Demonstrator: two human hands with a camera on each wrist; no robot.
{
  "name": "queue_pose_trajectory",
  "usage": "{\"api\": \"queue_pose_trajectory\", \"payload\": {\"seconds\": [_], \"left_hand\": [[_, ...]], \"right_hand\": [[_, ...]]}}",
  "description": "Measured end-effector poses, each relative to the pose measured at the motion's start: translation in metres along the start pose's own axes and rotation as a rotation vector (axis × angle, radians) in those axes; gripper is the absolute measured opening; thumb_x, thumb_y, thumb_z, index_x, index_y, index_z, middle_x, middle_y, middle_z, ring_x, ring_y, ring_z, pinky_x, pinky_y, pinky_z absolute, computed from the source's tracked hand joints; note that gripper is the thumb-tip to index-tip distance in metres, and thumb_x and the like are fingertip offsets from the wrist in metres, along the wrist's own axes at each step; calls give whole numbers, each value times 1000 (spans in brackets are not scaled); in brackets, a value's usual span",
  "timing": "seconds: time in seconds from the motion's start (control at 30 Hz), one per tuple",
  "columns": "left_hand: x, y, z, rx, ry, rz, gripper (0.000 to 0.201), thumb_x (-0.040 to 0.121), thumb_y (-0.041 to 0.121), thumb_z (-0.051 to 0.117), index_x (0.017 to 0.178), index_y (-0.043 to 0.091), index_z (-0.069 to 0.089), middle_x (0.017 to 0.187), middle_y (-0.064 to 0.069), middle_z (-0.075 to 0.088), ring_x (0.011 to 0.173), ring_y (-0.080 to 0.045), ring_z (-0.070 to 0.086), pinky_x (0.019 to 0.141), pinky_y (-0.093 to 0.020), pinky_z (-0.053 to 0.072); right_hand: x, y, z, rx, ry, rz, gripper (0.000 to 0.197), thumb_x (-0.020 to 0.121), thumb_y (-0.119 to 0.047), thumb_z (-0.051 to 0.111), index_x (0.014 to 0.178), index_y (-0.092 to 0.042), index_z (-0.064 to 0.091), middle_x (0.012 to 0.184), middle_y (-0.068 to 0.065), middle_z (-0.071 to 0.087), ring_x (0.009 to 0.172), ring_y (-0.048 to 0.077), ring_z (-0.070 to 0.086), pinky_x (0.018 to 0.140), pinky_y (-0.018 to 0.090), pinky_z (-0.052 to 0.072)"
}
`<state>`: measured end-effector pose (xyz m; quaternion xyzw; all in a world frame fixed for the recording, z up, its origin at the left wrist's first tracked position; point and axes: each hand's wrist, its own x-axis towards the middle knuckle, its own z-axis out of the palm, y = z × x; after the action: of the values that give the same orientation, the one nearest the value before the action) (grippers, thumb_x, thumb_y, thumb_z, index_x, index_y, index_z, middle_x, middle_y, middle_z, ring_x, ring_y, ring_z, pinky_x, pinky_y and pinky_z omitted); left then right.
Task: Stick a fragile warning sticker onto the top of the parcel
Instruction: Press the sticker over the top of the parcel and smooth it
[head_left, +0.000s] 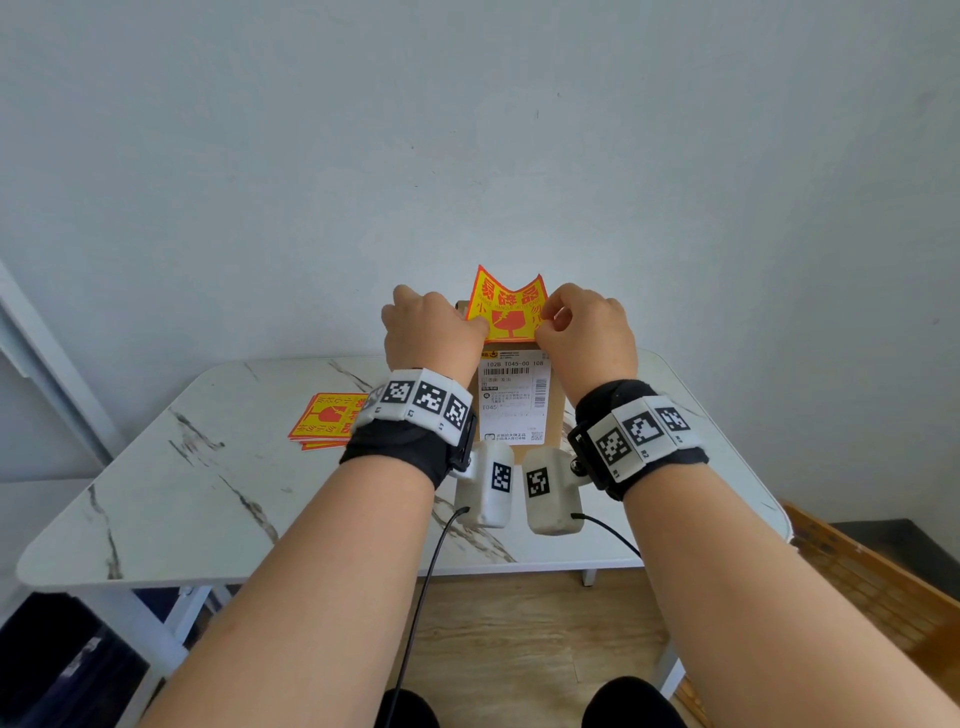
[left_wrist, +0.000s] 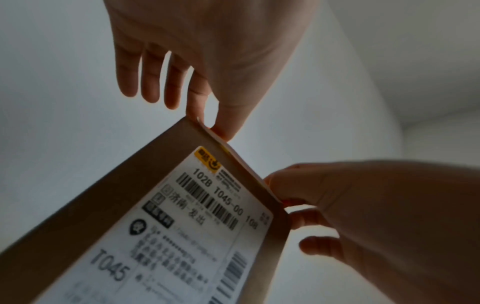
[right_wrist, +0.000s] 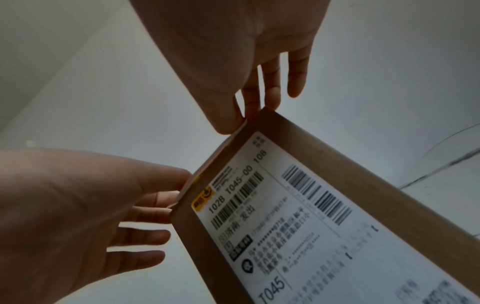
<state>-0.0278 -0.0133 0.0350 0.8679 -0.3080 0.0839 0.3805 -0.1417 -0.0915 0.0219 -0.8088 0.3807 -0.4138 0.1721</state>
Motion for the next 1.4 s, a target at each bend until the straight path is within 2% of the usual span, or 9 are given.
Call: {"api": "queue_pose_trajectory", "payload": {"seconds": [0.17, 0.3, 0.47, 0.57, 0.7, 0.87, 1.03, 1.17, 1.4], "left_hand": [[0, -6, -8, 3, 42, 47, 45, 75, 40, 73, 105, 12, 53, 119, -7, 46, 111, -28, 45, 76, -35, 41], [-1, -6, -3, -1, 34, 267, 8, 86, 28, 65, 93, 24, 65, 114, 3, 58, 114, -24, 47, 87, -35, 38], [-1, -13, 4, -13, -61, 311, 26, 97, 28, 48, 102, 32, 73, 114, 12, 68, 117, -19, 50, 94, -36, 35], [-1, -19, 6, -124, -90, 331, 25, 96, 24, 50, 104, 26, 74, 114, 5, 69, 113, -19, 57, 98, -37, 43], [-6, -23, 3, -221, -119, 377, 25, 97, 19, 52, 111, 13, 72, 117, -3, 67, 110, -17, 58, 87, -16, 35], [-6, -25, 8, -277, -143, 363, 24, 91, 33, 61, 105, 16, 71, 112, -1, 65, 98, -10, 55, 74, -9, 34], [-6, -32, 12, -296, -156, 358, 29, 84, 40, 68, 105, 20, 68, 115, 2, 61, 112, -15, 54, 89, -23, 41], [-6, -37, 13, -297, -125, 407, 29, 84, 40, 69, 105, 21, 69, 113, 3, 63, 112, -16, 55, 93, -31, 48], [-6, -40, 10, -289, -150, 421, 34, 87, 37, 67, 117, 21, 70, 124, 3, 63, 121, -14, 54, 101, -29, 44]], "right_hand": [[2, 3, -1, 4, -12, 81, 12, 82, -20, 56, 87, -17, 67, 94, 3, 47, 97, 26, 50, 76, 40, 51], [3, 7, -1, 119, -121, 162, 20, 85, -26, 52, 97, -27, 68, 103, 3, 47, 102, 26, 53, 84, 42, 52], [-3, 8, 5, 164, -176, 186, 30, 93, -25, 39, 114, -29, 60, 109, 9, 52, 79, 24, 56, 72, 35, 47], [-2, 7, 6, 175, -179, 189, 34, 94, -20, 37, 117, -27, 61, 111, 10, 56, 78, 23, 55, 69, 30, 39], [-2, 12, 7, 308, -198, 212, 36, 95, -19, 37, 118, -26, 63, 118, 7, 61, 88, 20, 60, 73, 31, 47], [-5, 19, 6, 478, -182, 226, 24, 92, -36, 56, 108, -22, 67, 92, -3, 67, 81, 13, 62, 64, 21, 47], [-4, 26, 19, 443, -180, 159, 31, 85, -49, 62, 109, -29, 61, 106, 7, 60, 86, 17, 64, 75, 30, 53], [-9, 32, 20, 446, -160, 124, 31, 88, -45, 62, 114, -29, 61, 109, 5, 55, 84, 9, 58, 73, 22, 47], [-15, 37, 19, 447, -116, 49, 39, 87, -43, 64, 122, -28, 59, 110, -2, 50, 86, 0, 53, 81, 19, 45]]}}
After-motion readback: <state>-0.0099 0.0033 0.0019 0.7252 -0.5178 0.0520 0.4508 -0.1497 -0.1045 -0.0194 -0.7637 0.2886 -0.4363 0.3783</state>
